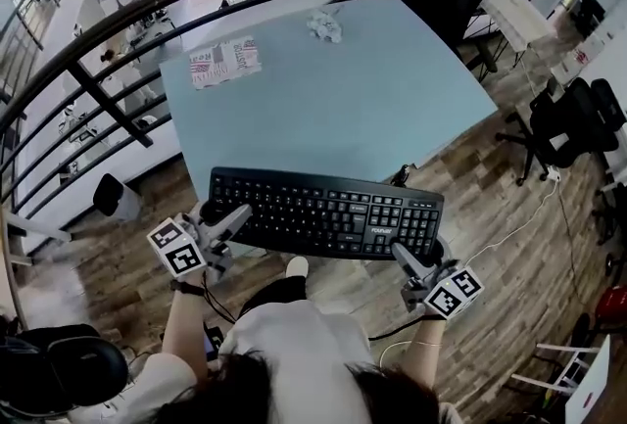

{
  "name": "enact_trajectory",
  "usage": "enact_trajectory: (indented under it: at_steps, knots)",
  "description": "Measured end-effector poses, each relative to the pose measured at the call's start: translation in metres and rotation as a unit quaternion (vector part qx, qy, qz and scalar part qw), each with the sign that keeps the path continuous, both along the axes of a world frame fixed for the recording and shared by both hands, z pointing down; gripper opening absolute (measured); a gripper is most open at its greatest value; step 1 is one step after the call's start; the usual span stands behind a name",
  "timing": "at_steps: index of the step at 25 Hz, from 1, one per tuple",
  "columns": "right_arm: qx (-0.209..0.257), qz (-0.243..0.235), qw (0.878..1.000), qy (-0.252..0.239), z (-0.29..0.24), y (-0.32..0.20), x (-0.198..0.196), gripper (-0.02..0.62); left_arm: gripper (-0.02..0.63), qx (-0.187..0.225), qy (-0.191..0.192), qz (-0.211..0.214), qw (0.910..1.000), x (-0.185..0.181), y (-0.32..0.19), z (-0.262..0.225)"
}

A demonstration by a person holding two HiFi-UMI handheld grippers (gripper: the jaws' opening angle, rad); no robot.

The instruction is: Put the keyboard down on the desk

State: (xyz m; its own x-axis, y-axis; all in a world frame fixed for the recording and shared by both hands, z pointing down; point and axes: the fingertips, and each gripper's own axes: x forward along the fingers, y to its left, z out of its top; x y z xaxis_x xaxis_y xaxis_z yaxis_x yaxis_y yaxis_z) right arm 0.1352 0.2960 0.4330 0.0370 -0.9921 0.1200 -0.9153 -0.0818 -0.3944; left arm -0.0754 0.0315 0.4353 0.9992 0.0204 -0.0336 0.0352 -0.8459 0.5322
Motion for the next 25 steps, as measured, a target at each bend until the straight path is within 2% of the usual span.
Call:
enact_trajectory:
  at_steps: [8,14,20,25]
  knots:
    - [-0.004,-0.039,0.999,-0.004,0.006,-0.086,0.025,0.325,0.287,-0.006,-0.006,-0.043,0.9990,0.004,-0.068,0.008]
    - [-0.011,-0.086,0.996,-0.013,0.010,-0.115,0.026,0.325,0.287,-0.013,-0.015,-0.090,0.9957,-0.017,-0.074,0.012]
    - [-0.023,-0.143,0.989,-0.022,0.021,-0.167,0.028,0.325,0.288,-0.026,-0.025,-0.148,0.9883,-0.039,-0.095,0.024]
    - [-0.024,-0.202,0.979,-0.022,0.024,-0.221,0.046,0.325,0.290,-0.028,-0.025,-0.209,0.9771,-0.043,-0.114,0.027]
